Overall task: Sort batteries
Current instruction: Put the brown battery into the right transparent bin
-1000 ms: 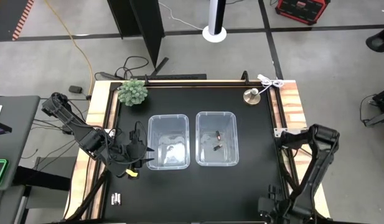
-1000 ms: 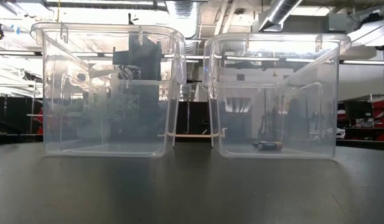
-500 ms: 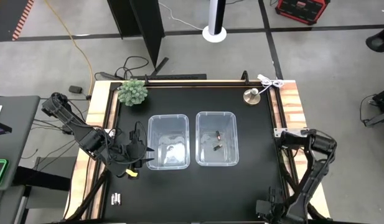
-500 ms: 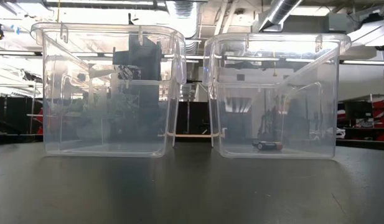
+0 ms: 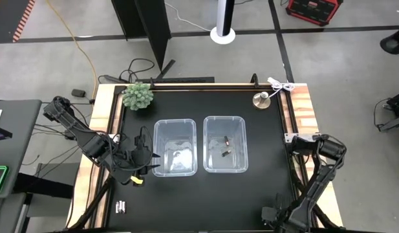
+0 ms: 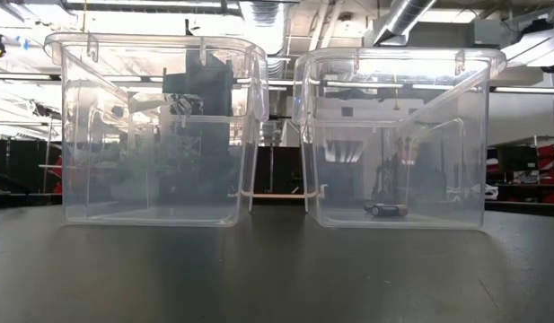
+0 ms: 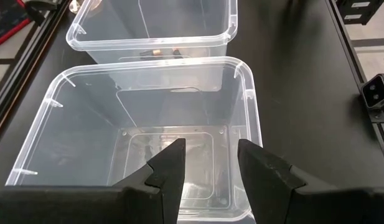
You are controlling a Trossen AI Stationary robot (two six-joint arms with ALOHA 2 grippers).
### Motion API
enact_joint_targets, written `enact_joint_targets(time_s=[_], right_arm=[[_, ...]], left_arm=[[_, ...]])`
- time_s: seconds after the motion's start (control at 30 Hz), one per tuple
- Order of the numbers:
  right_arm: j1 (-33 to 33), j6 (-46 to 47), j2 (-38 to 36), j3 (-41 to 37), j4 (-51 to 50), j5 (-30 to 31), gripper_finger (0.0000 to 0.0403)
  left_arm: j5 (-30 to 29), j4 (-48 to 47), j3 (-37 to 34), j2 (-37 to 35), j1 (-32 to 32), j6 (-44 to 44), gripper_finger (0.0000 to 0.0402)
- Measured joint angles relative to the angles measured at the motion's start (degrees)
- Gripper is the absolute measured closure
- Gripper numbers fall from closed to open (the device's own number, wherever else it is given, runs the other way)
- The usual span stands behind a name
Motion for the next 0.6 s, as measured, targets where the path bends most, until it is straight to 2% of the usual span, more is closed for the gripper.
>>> enact_joint_targets(time_s=[0.13, 0.43, 0.6], right_arm=[[-1.0, -0.5, 0.0, 0.0, 0.2, -0.2, 0.0392], [-2.2, -1.9, -1.1, -0.1, 1.0, 1.6, 0.0396], [-2.8, -2.5, -4.5, -0.4, 0.0, 9.8, 0.0398]], left_arm=[[0.0, 0.0, 0.0, 0.0, 0.0, 1.0, 0.0258], [0.0, 0.0, 0.0, 0.0, 0.0, 1.1, 0.0258], [0.0, 0.0, 0.0, 0.0, 0.0, 1.2, 0.0258]])
